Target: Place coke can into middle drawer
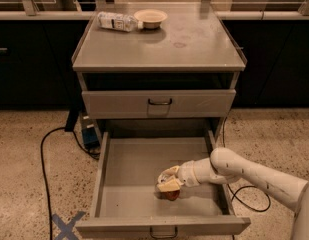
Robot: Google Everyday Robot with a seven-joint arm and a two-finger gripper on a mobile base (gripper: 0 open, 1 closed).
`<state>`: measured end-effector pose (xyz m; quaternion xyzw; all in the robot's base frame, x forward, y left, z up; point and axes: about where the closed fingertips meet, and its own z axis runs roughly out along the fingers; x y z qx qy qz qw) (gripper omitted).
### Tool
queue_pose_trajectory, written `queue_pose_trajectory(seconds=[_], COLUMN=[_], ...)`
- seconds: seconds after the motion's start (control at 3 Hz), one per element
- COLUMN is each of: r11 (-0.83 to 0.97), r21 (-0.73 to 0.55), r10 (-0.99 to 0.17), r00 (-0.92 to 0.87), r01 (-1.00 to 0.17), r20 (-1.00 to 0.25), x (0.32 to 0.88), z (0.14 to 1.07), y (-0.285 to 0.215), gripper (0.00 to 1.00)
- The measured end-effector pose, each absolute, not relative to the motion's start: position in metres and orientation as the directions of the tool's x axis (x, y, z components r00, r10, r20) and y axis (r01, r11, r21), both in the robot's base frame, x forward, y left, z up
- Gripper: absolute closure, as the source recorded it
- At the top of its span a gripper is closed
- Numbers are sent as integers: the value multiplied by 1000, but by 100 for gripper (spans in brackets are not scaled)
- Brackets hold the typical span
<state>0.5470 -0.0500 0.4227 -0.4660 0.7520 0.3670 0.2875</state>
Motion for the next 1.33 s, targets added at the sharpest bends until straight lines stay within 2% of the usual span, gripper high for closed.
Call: queue_pose_trajectory(seconds=[0.33, 0.67, 1.33], r11=[315, 350, 414], r21=[238, 206, 225], r10=[-465, -355, -232], r00=[-368, -333, -342], r01=[-919, -914, -882], r20=[-805, -873, -911], x=[565, 592, 610], z=[433, 449, 435], y=[-51, -58, -74], gripper=[100, 100, 100])
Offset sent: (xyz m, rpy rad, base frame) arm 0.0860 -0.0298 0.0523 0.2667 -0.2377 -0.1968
